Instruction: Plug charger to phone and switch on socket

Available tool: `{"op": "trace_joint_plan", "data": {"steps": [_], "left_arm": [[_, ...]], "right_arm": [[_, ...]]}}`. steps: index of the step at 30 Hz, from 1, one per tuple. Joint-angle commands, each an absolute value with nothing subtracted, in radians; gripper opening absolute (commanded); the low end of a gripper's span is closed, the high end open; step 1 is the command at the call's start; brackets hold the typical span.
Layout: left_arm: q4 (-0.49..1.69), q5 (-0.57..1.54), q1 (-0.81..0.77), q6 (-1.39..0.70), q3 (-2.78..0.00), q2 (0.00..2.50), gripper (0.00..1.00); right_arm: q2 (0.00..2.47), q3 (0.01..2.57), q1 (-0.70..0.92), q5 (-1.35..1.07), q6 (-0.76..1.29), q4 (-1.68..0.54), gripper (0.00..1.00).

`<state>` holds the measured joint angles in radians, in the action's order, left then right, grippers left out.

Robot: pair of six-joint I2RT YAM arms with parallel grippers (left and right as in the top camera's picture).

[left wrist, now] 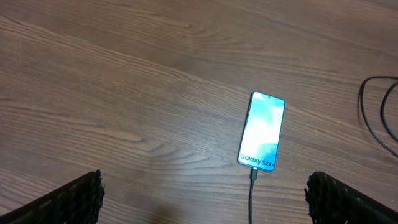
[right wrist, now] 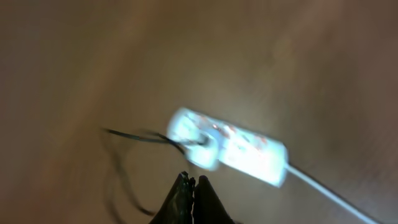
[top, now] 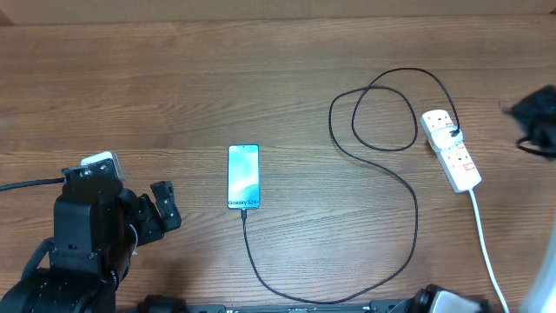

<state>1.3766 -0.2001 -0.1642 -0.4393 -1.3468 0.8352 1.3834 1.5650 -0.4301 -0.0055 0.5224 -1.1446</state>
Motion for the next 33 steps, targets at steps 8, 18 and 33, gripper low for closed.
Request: {"op": "trace_joint_plan", "data": {"steps": [8,18,33], "left_arm": [[1.377,-0.22,-0.026,-0.45,-1.343,0.616,1.0],[1.392,-0.22,-0.01,-0.45,-1.343,0.29,1.0],[1.569,-0.22,0.095,-0.453,-1.343,0.128,1.0]], "right_arm": [[0.863,1.574,-0.427,-0.347,0.626,-0.585,0.05],[0.79,1.578,-0.427,-0.529,0.625,-0.52,0.04],[0.562,1.577,-0.349,-0.598,0.621,-0.708,0.06]]}}
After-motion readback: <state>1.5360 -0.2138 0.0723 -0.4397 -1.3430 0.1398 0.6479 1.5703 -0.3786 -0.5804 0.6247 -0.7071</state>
